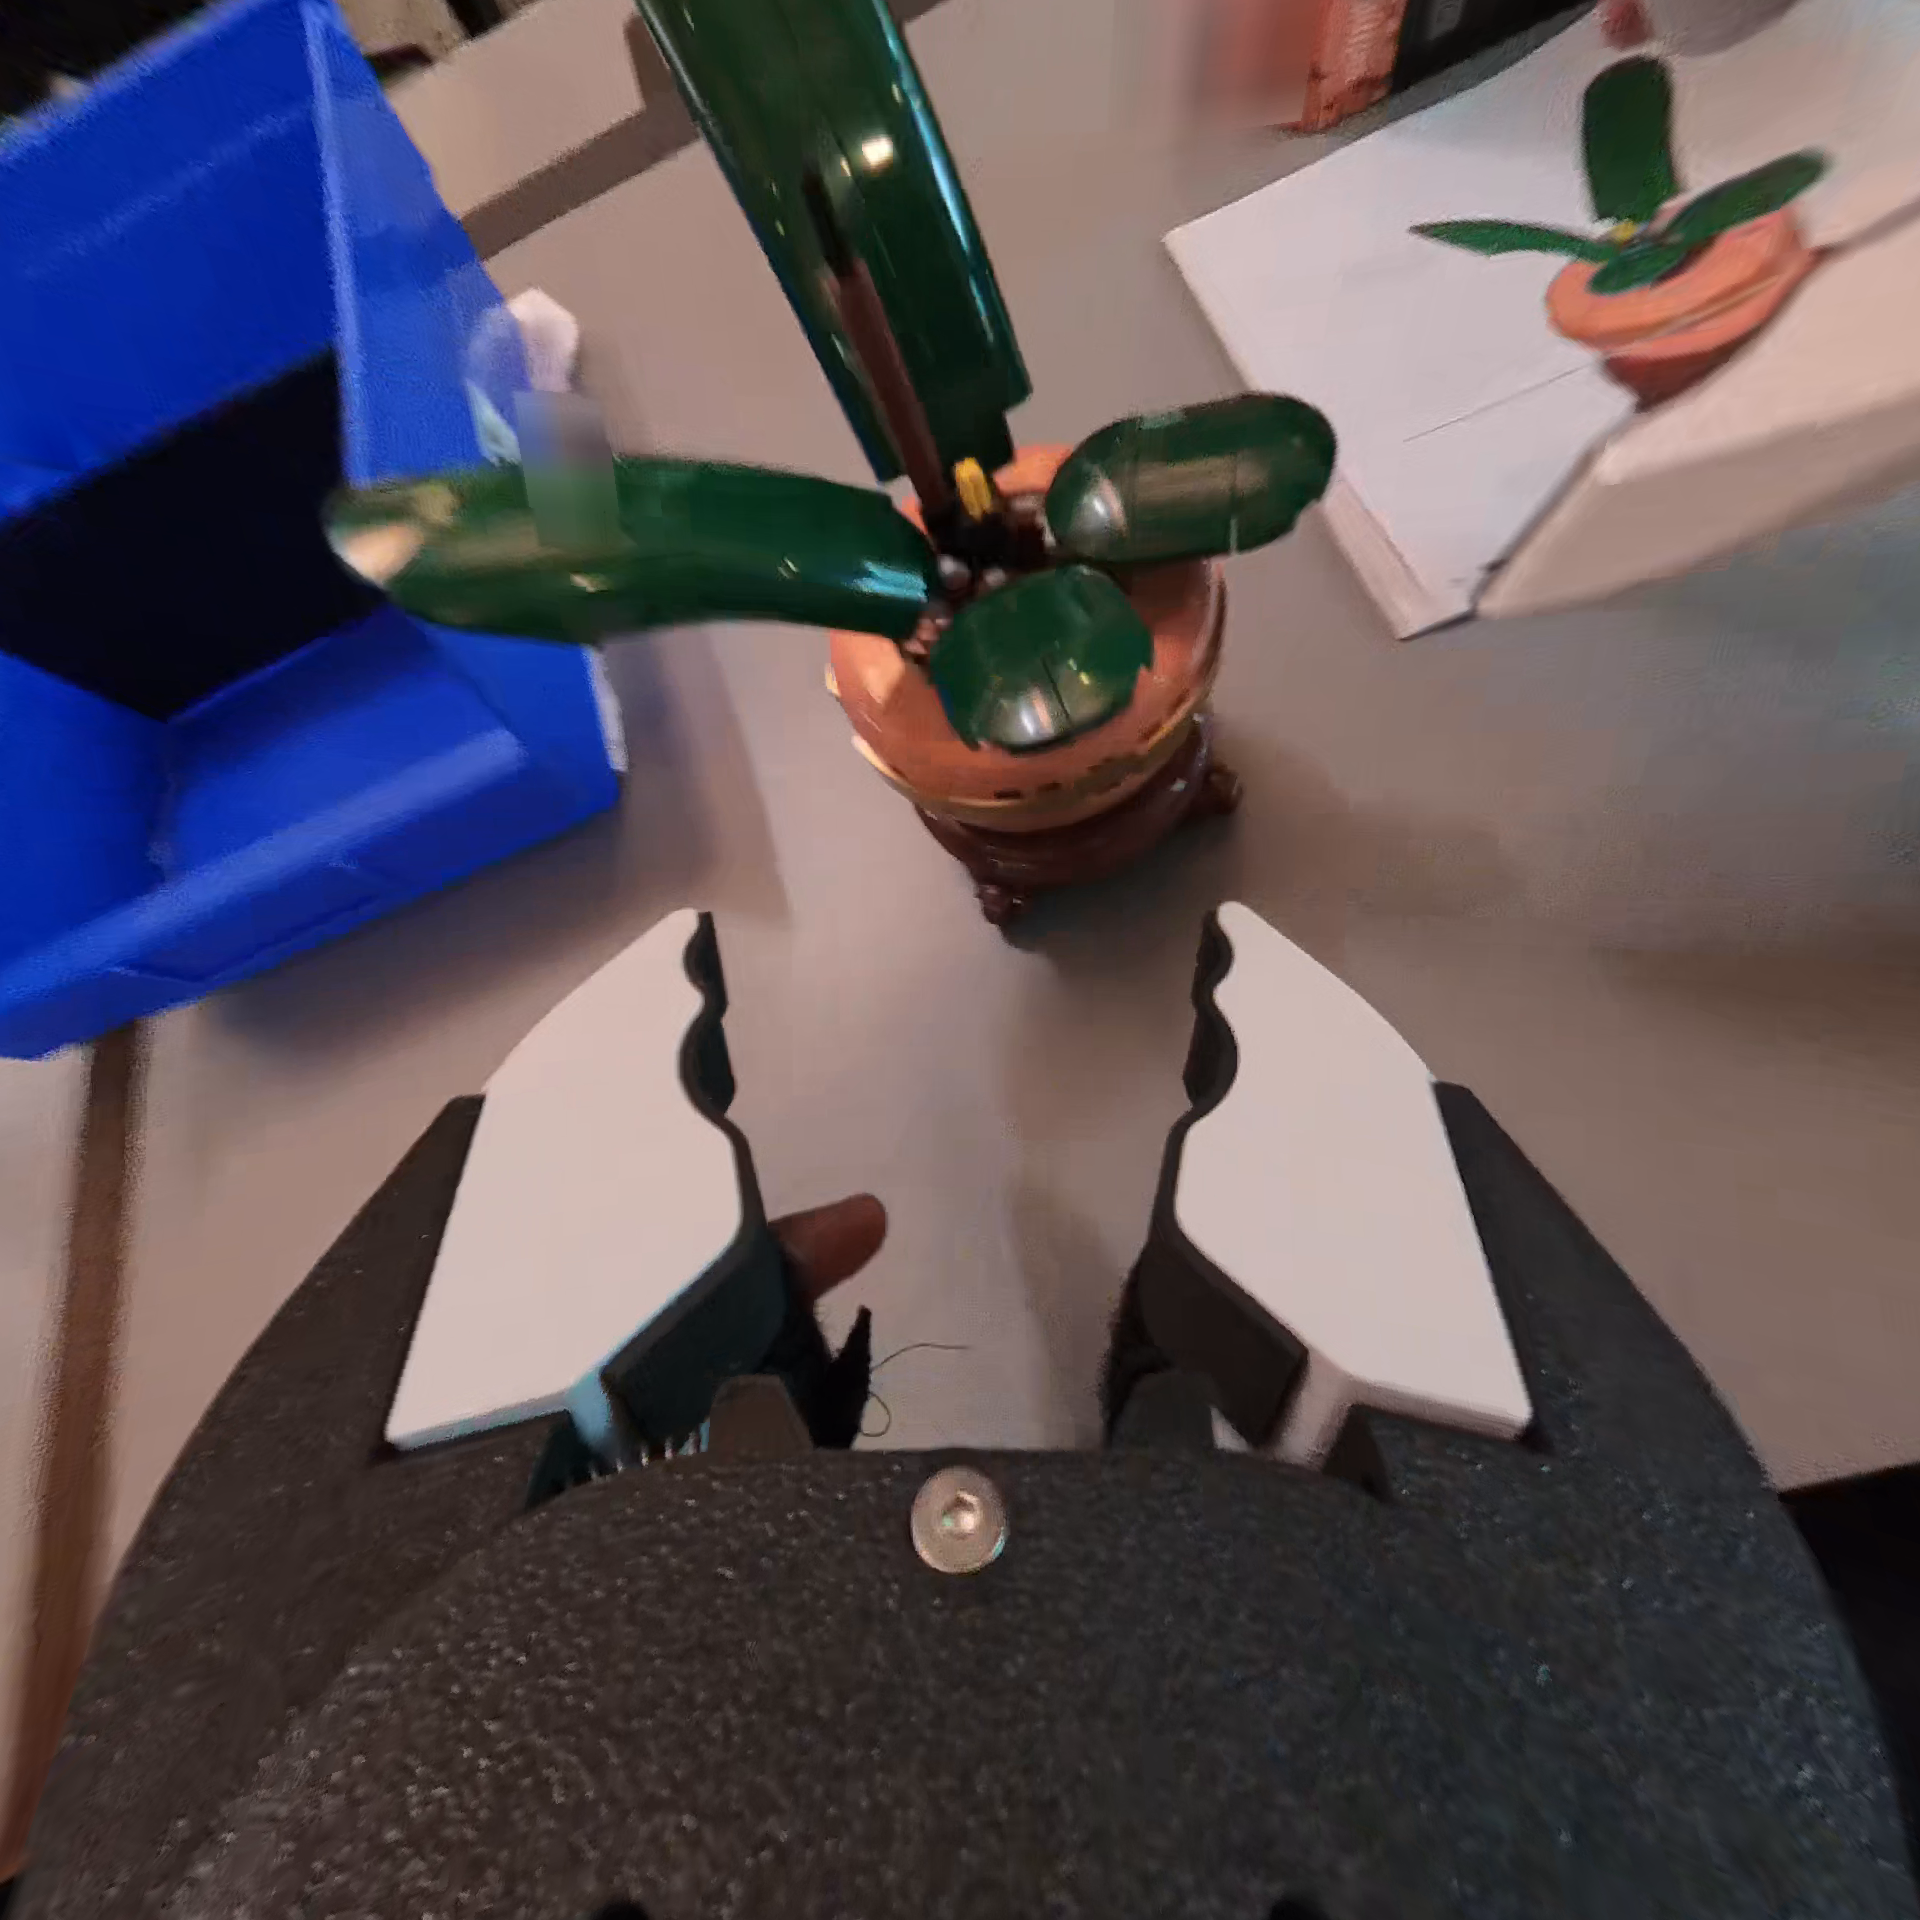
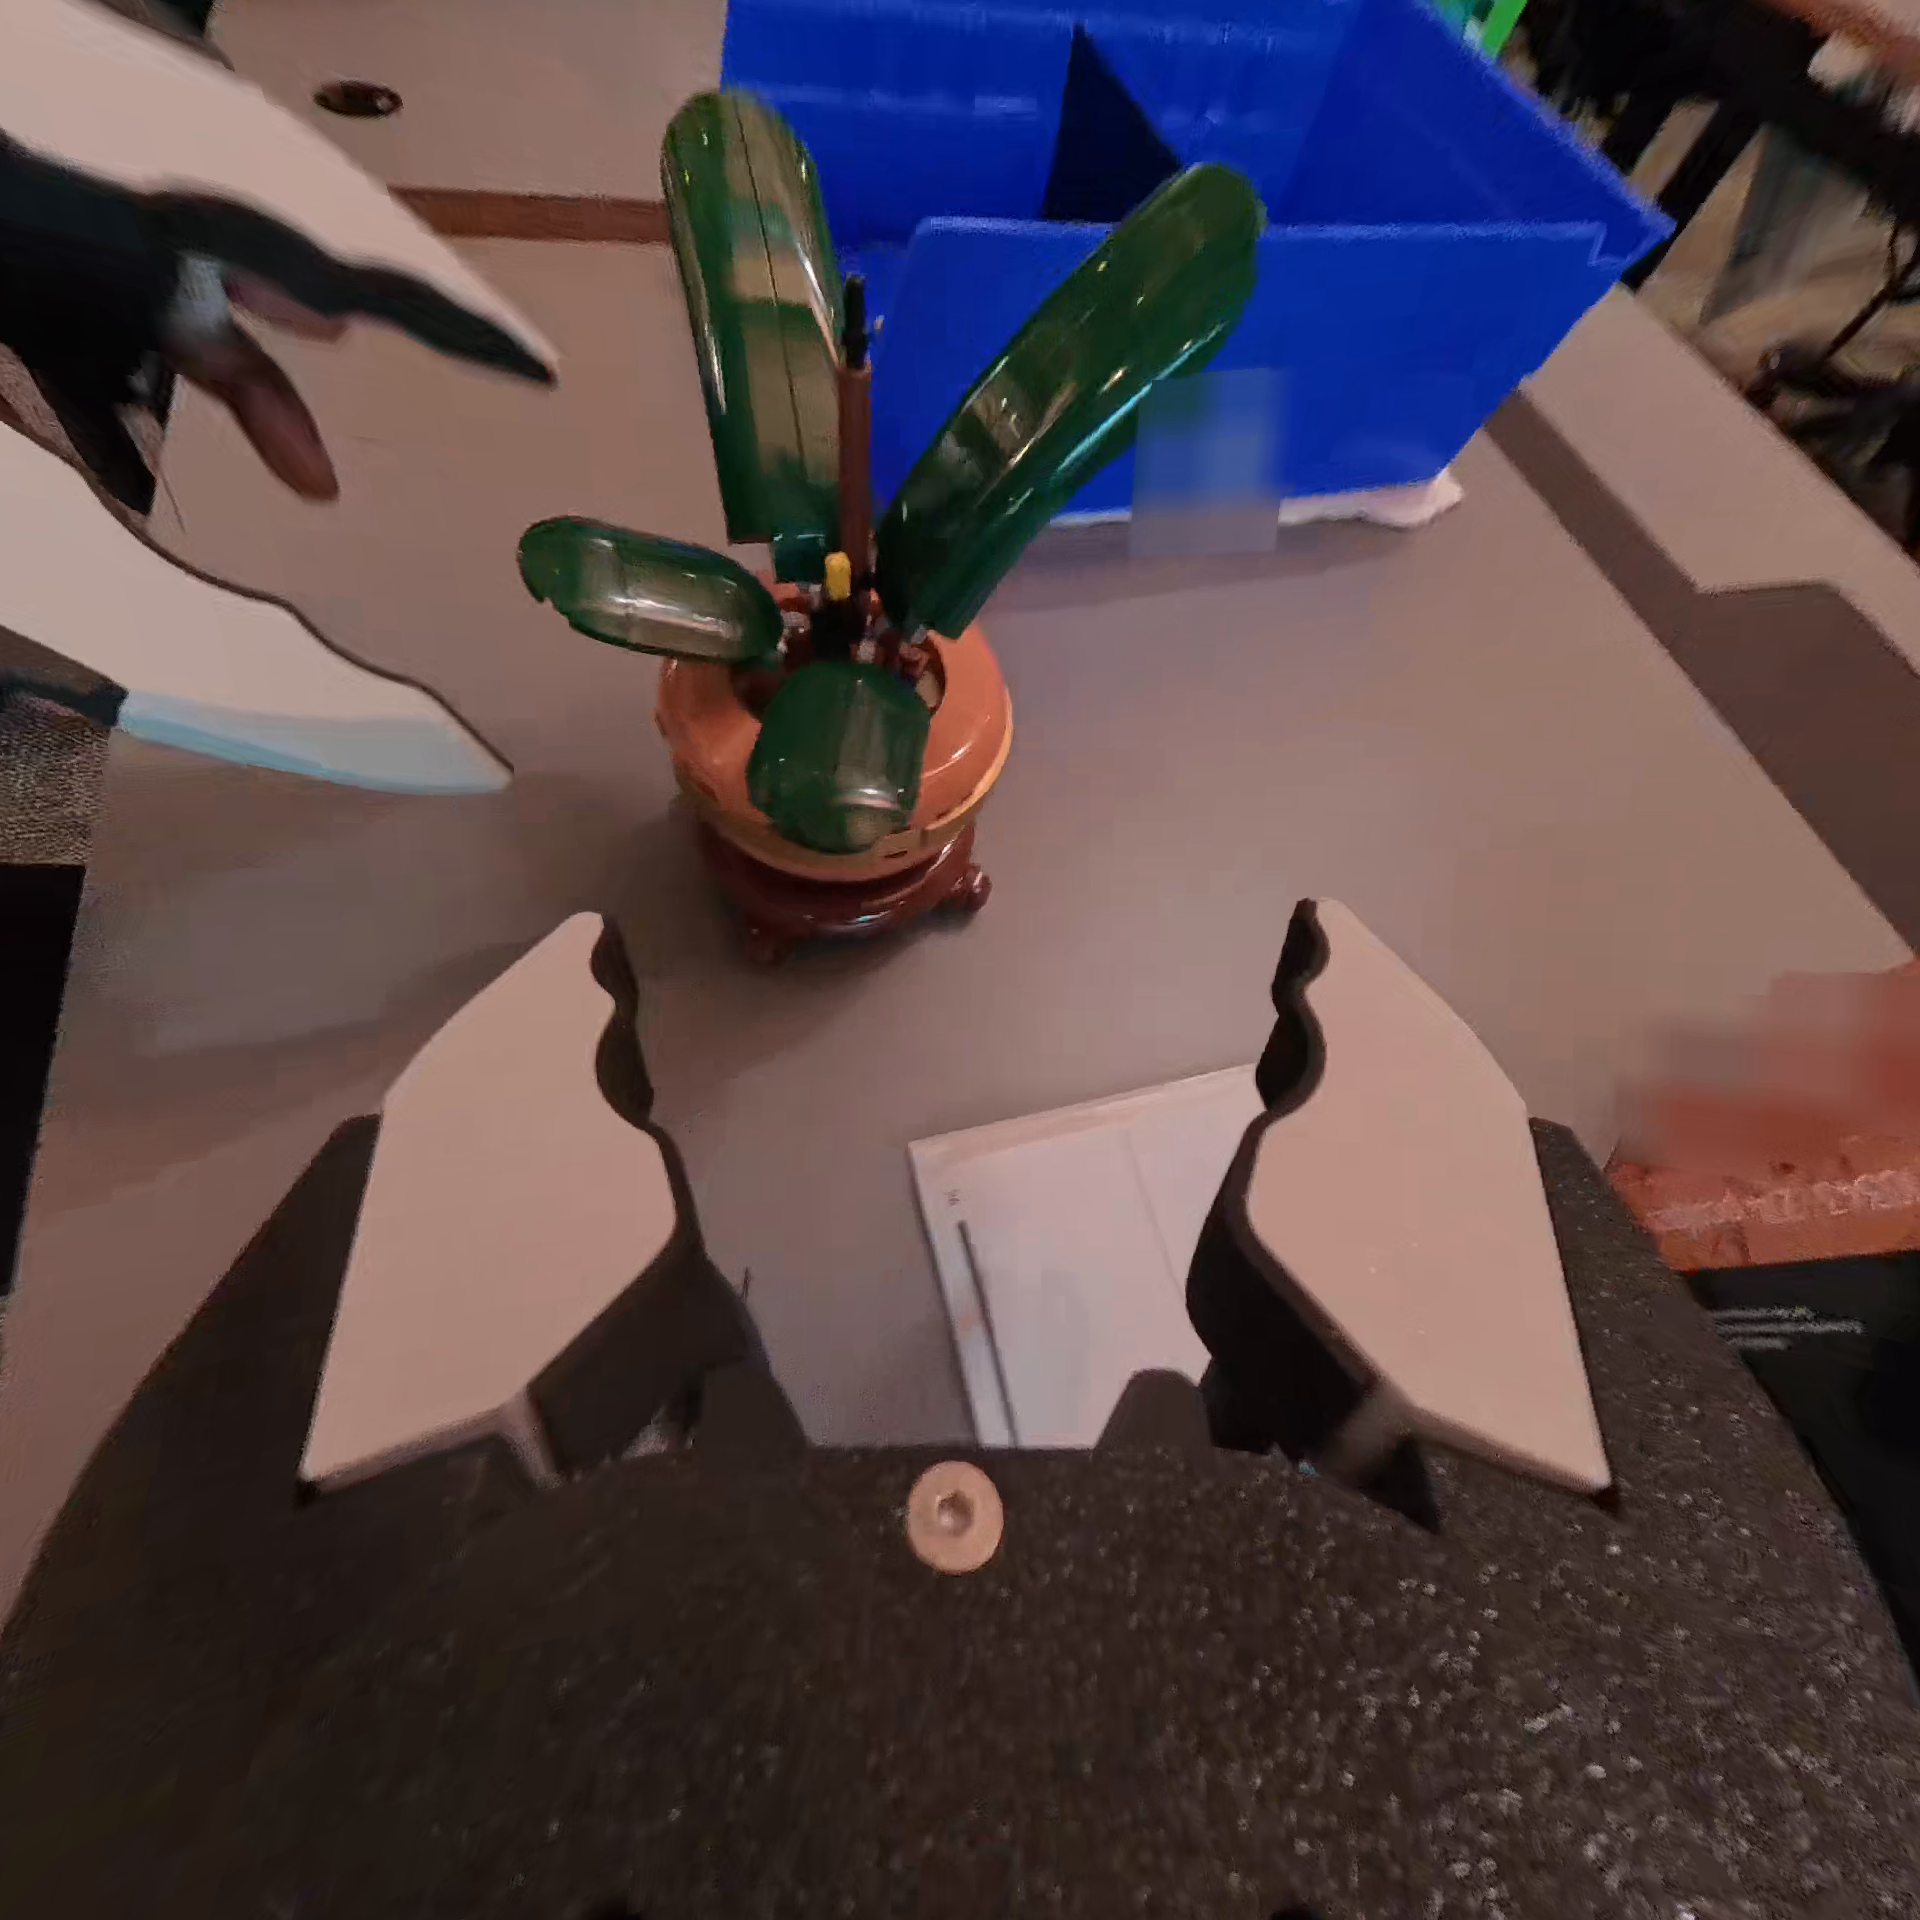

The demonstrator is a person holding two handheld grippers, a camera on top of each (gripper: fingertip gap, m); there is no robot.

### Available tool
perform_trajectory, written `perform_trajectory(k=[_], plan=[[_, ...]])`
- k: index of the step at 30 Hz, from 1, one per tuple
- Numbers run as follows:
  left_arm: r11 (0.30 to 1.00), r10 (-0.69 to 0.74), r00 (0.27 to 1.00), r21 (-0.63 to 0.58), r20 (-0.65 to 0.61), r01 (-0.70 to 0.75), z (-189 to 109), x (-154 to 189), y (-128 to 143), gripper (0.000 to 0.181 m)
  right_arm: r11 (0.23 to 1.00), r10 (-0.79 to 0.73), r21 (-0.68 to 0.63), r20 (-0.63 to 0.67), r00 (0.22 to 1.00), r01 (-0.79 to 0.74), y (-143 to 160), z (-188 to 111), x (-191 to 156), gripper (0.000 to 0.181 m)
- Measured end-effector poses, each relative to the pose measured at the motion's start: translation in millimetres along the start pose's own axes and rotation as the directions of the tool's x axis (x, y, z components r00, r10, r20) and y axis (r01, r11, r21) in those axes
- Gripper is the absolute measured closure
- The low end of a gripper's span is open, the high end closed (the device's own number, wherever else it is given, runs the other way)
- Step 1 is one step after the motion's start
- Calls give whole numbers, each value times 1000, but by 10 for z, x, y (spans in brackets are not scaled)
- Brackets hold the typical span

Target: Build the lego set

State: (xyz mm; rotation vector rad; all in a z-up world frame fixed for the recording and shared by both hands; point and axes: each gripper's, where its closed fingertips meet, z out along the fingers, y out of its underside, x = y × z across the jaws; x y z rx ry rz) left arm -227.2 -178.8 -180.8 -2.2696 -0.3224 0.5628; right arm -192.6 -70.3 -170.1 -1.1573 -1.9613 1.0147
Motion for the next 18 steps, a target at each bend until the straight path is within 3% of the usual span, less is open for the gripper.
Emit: perform_trajectory(k=[3, 7, 18], plan=[[999, -11, 999, 36, 46, 10, -68, -4, -137, 80, 996, 66, 51, 28, 997, -68, -85, -24, -111, 63], [999, 6, 997, 31, 74, -9, -68, 136, -75, 63, 995, 57, 81, -14, 998, -56, -119, -119, -202, 61], [994, 24, 993, 103, 120, -37, -255, 181, -173, 64, 996, -12, 83, -58, 998, 16, -180, -272, -318, 65]])
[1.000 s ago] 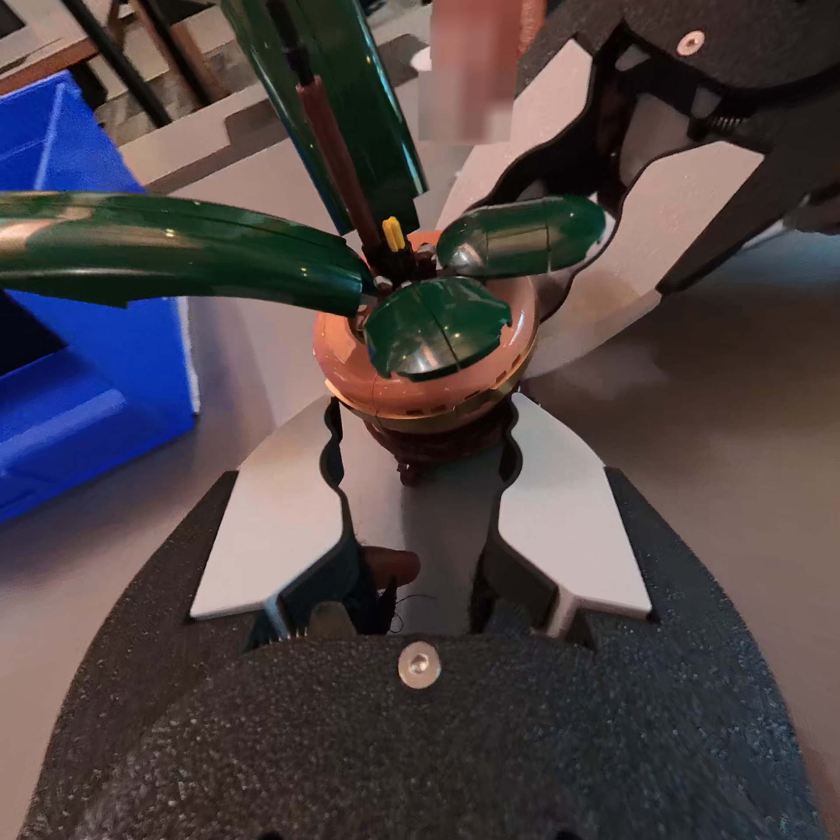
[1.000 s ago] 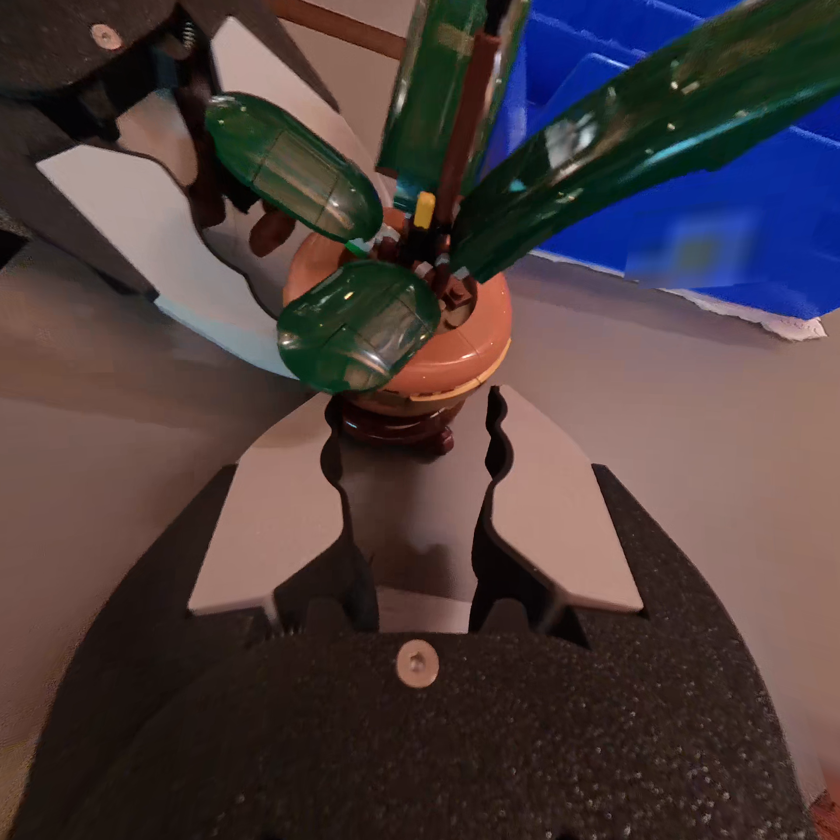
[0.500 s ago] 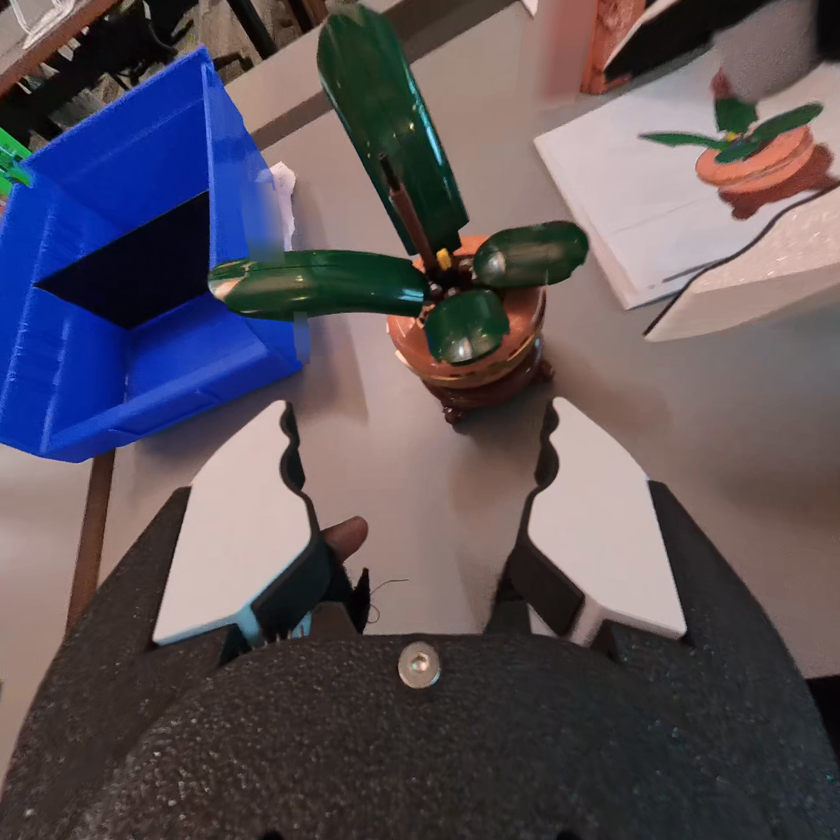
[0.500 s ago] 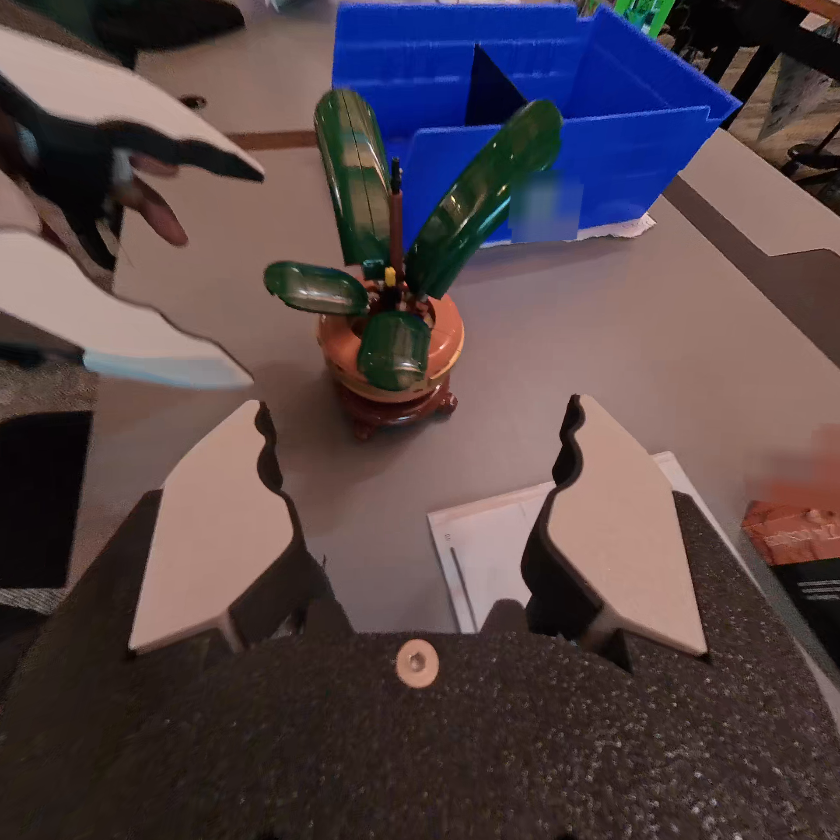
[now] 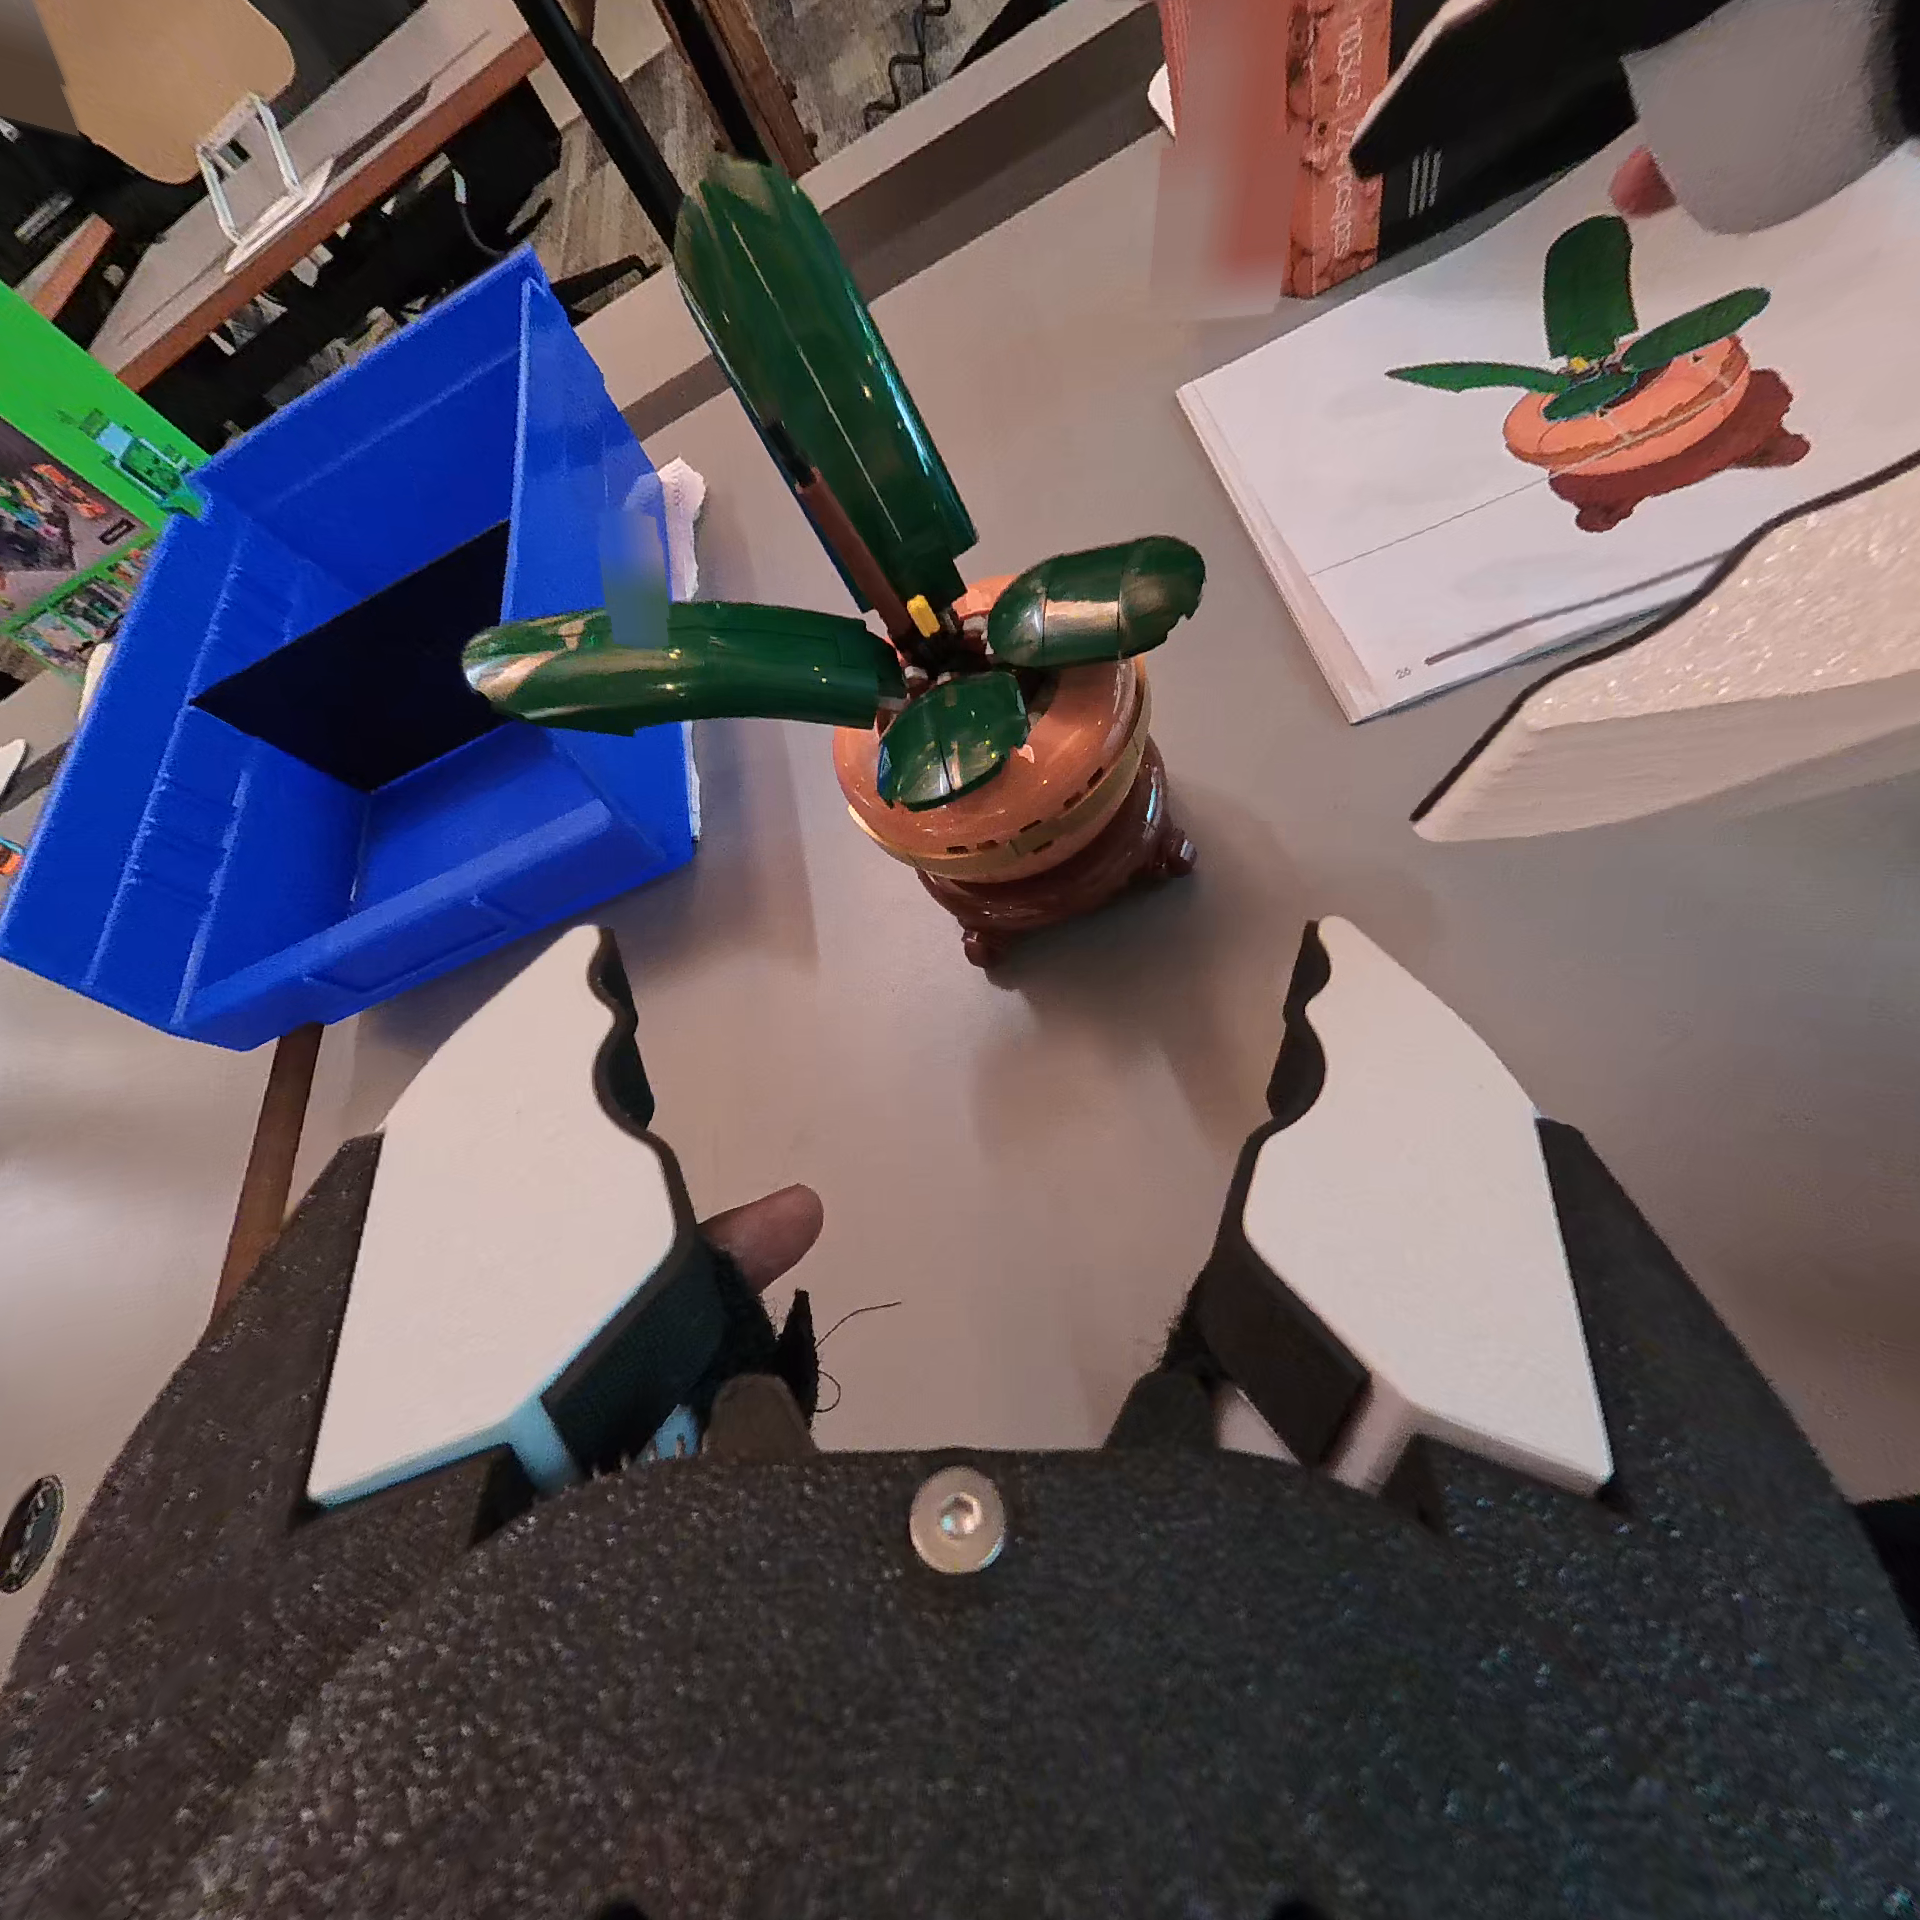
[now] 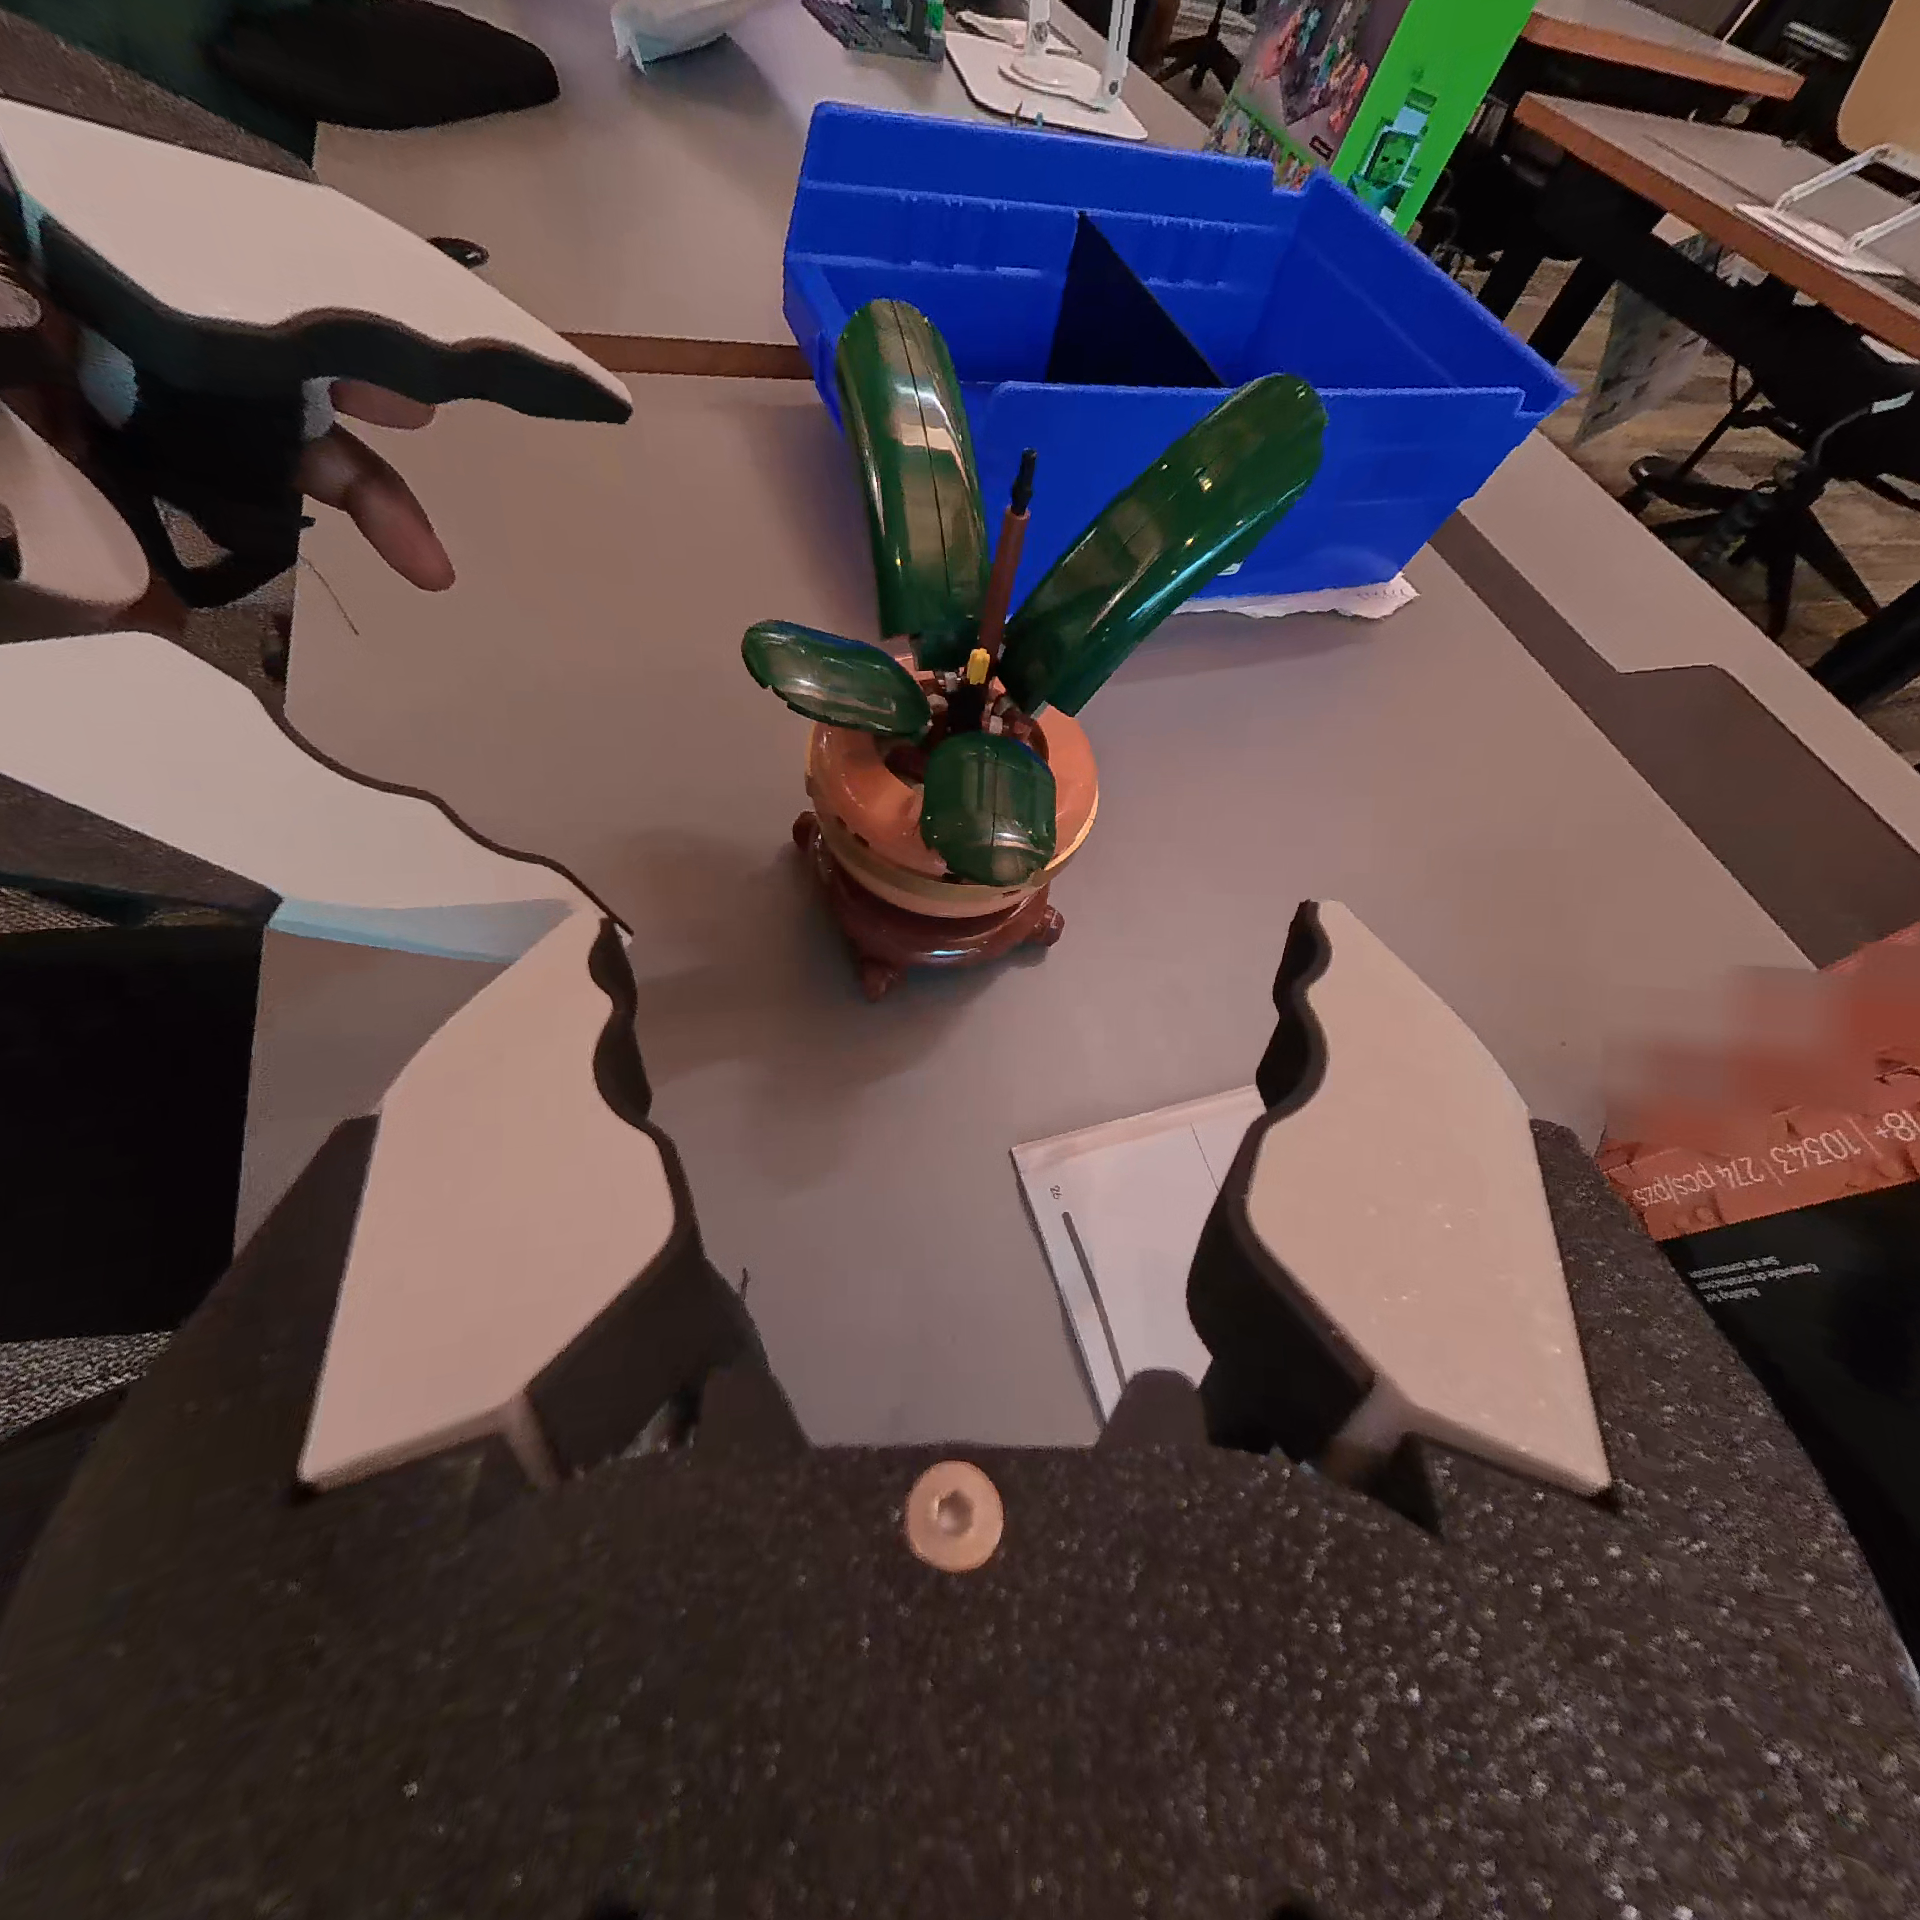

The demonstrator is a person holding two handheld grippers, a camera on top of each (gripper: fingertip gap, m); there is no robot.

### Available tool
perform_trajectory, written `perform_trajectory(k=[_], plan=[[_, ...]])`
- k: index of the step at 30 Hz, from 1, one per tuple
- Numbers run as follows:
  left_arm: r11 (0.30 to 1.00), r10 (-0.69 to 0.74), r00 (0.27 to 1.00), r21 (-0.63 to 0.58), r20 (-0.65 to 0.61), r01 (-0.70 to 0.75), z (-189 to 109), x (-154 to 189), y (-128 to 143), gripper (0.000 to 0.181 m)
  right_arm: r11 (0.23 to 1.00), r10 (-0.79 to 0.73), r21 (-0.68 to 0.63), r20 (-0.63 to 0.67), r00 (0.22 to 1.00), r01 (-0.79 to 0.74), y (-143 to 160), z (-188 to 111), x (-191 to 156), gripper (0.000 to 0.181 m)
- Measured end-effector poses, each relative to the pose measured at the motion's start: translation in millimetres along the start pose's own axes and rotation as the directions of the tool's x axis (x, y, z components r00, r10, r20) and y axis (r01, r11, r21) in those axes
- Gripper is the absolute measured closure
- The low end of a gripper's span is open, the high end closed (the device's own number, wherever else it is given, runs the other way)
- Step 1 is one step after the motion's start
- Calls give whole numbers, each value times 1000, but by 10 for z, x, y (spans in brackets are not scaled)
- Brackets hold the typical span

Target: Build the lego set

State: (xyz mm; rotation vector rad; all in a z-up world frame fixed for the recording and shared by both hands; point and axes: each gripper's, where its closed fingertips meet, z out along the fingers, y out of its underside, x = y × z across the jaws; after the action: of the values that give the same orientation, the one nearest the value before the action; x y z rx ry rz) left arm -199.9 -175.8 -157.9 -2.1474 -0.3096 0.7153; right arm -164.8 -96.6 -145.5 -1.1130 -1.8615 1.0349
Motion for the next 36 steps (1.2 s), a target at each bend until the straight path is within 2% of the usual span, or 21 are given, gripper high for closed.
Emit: perform_trajectory(k=[10, 13, 15, 18, 20, 23, 26, 29, 36], plan=[[1000, 6, 1000, 23, 10, -6, 11, 27, -62, 66, 999, 41, 15, -7, 999, -40, 72, -13, 43, 67], [993, -1, 1000, 118, -30, 5, -75, 208, -278, 69, 997, 56, 51, -82, 995, -52, 122, -202, 111, 70], [982, 31, 992, 187, -118, -8, -124, 555, -481, 72, 995, 83, 70, -185, 979, -72, 284, -486, 239, 72], [972, 100, 957, 234, -271, -35, -67, 1223, -705, 71, 982, 190, 62, -347, 918, -180, 747, -1059, 478, 72], [970, 103, 928, 242, -358, -14, 43, 1614, -836, 70, 963, 256, 51, -488, 834, -266, 1130, -1510, 694, 73], [969, 48, 895, 237, -443, 66, 272, 2019, -1063, 70, 922, 312, 40, -665, 679, -384, 1651, -2143, 1008, 74], [967, -6, 914, 230, -406, 109, 584, 2155, -1230, 69, 878, 341, 35, -747, 571, -478, 2055, -2504, 1235, 73], [975, -68, 911, 168, -407, 148, 808, 2248, -1275, 65, 836, 374, 23, -754, 540, -548, 2255, -2565, 1326, 70], [986, -74, 905, 104, -420, 129, 1023, 2333, -1247, 66, 819, 395, -2, -725, 565, -574, 2365, -2430, 1414, 70]])
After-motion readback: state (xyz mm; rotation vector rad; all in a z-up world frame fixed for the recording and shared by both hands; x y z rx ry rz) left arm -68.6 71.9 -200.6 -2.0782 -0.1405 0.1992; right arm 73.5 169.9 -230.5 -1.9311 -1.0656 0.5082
